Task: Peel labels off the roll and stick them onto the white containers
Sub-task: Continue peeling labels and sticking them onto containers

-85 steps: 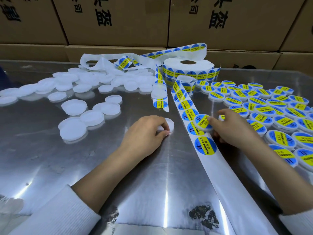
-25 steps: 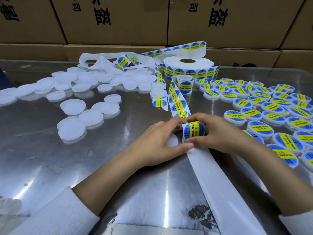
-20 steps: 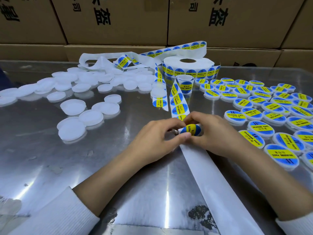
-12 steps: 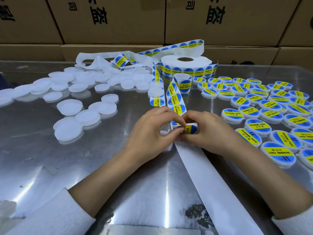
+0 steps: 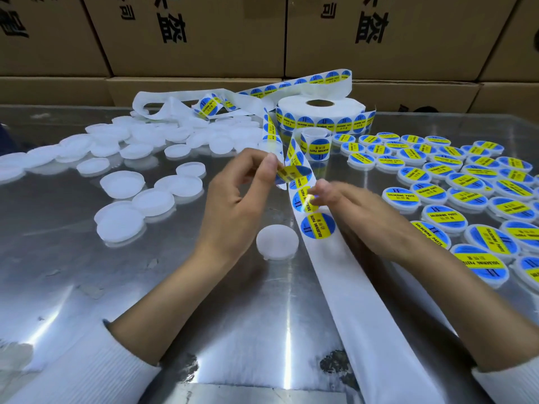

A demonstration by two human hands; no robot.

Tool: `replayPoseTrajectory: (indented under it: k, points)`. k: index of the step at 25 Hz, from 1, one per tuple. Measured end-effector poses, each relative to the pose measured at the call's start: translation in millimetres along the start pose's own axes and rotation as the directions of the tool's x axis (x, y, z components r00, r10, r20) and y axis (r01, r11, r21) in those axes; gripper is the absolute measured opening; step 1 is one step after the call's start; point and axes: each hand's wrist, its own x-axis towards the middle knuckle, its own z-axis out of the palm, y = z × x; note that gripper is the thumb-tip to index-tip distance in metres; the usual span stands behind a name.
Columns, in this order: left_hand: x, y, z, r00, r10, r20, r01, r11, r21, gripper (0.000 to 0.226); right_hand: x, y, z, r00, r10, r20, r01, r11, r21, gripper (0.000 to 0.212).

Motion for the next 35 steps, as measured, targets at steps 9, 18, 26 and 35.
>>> replayPoseTrajectory:
  k: [9,18,26,35]
  points:
    - [-9,0,2,0.947,-0.076,0.311,-0.017,0.958,0.288,0.038,1,-11,-2,0.948,-0.073,-0.310,0.180,0.925,0.334,0.008]
    - [-5,-14,-15,0.800,-0.468,0.376,-0.078,0.541,0.838,0.091,1,-12,-4,0.958,0.034,-0.285,0.098,0.895,0.436,0.013]
    - [-5,-19,-8,0.912,-0.134,0.388,-0.110,0.831,0.546,0.085,2,-8,-1,0.978,0.156,-0.138,-0.059,0.842,0.536,0.008]
    - [-10,-8,3,0.959,0.042,0.280,-0.126,0.949,0.289,0.097,2,-8,7,0.977,0.204,0.068,-0.200,0.747,0.633,0.008]
